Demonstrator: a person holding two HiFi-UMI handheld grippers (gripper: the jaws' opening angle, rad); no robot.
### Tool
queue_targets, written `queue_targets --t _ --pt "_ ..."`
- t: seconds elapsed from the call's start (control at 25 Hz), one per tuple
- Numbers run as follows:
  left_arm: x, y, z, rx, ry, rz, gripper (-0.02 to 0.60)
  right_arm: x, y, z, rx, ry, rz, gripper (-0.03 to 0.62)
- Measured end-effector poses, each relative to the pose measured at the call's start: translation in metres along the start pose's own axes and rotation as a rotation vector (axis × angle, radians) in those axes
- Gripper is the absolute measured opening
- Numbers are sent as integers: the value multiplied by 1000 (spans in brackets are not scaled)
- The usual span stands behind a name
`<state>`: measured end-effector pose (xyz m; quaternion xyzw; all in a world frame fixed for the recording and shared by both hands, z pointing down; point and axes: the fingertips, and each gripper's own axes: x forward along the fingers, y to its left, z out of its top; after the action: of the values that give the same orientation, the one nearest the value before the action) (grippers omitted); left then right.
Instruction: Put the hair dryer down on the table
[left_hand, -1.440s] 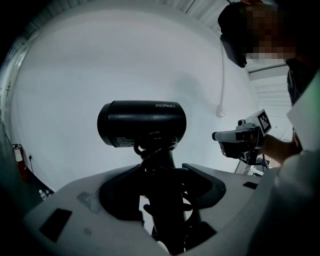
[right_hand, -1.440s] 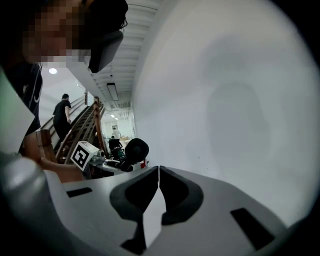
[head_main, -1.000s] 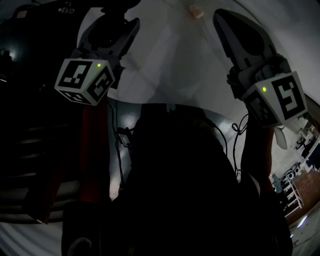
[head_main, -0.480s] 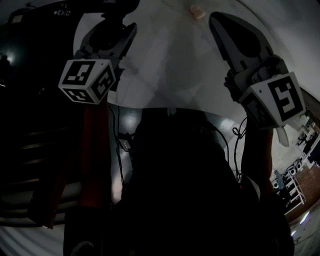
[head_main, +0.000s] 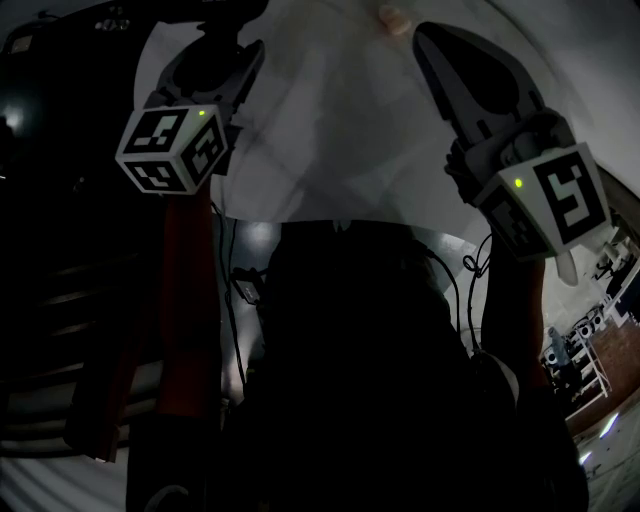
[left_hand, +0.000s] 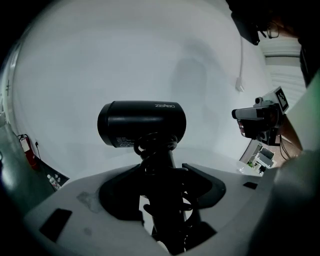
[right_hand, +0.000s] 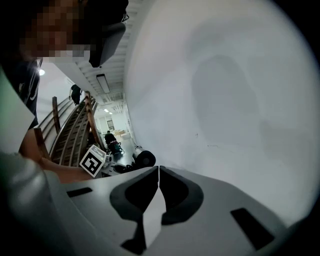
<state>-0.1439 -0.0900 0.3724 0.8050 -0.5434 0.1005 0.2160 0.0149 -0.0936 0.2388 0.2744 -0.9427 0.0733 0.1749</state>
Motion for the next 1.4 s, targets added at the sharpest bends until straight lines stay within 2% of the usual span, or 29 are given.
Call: queue_targets --t 0.52,0.8,1.4 --pt "12 4 -8 8 53 7 238 1 0 -1 21 16 -3 9" --pt "12 3 -22 2 117 27 238 1 3 -9 55 42 17 9" --pt "24 2 -32 9 161 35 238 2 3 -11 64 57 27 9"
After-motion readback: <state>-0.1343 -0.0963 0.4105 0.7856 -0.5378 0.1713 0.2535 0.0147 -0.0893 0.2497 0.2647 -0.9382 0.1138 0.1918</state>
